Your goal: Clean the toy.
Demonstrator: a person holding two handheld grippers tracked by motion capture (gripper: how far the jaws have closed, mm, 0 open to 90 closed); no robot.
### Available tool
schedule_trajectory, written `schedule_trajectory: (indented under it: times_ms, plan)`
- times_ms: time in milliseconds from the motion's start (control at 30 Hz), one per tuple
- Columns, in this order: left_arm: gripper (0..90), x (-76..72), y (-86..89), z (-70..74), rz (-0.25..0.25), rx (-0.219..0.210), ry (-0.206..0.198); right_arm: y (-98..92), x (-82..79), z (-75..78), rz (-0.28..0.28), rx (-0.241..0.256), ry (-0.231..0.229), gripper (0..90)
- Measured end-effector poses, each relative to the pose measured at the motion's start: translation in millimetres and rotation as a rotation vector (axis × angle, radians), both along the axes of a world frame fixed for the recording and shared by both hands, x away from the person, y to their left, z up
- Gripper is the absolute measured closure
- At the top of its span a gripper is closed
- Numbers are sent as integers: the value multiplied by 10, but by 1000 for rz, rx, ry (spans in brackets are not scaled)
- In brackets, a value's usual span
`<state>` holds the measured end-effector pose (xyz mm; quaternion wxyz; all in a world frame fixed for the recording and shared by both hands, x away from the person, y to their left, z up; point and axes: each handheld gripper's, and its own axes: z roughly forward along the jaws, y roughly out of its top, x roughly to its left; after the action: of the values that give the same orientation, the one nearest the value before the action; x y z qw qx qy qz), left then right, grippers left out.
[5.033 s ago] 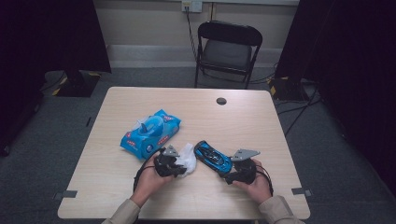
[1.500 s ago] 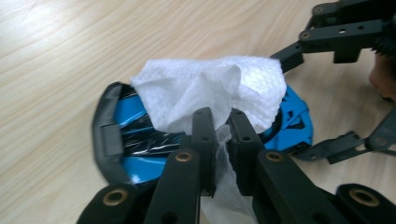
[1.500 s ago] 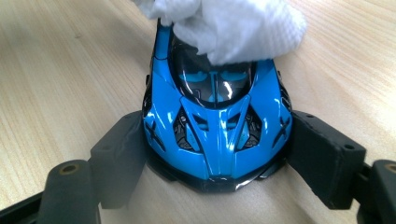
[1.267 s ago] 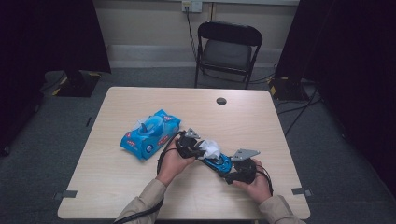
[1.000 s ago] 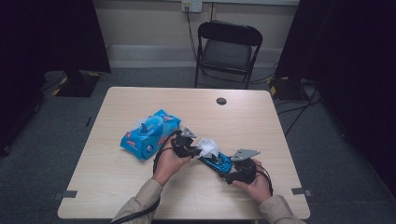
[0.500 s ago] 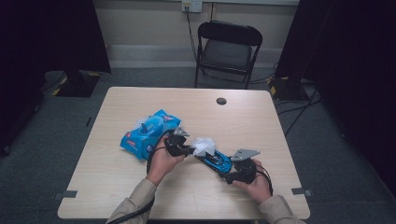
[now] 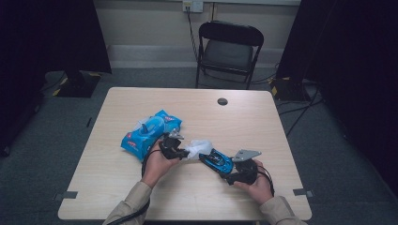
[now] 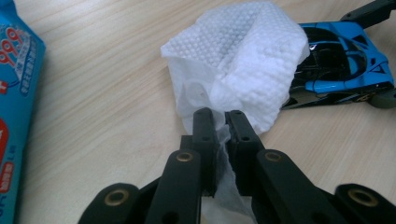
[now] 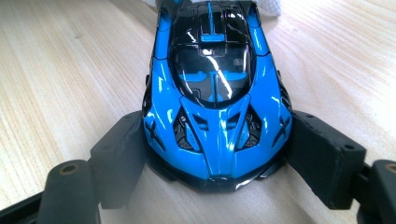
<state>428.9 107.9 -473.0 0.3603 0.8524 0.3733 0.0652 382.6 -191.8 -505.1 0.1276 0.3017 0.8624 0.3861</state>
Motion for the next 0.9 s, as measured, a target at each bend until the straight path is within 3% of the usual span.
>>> schedule_trajectory:
  times_ms: [367, 533, 700, 900]
  plan:
    - [839, -46, 178, 56, 22, -17, -15, 0, 0, 0, 0, 0, 0, 228]
    - [839, -104, 253, 214, 19, -43, -55, 0, 0, 0, 0, 0, 0, 228]
    - [839, -150, 246, 344, -6, -67, -76, 0, 0, 0, 0, 0, 0, 228]
    - [838, -231, 94, 485, -70, -87, -101, 0, 0, 0, 0, 0, 0, 228]
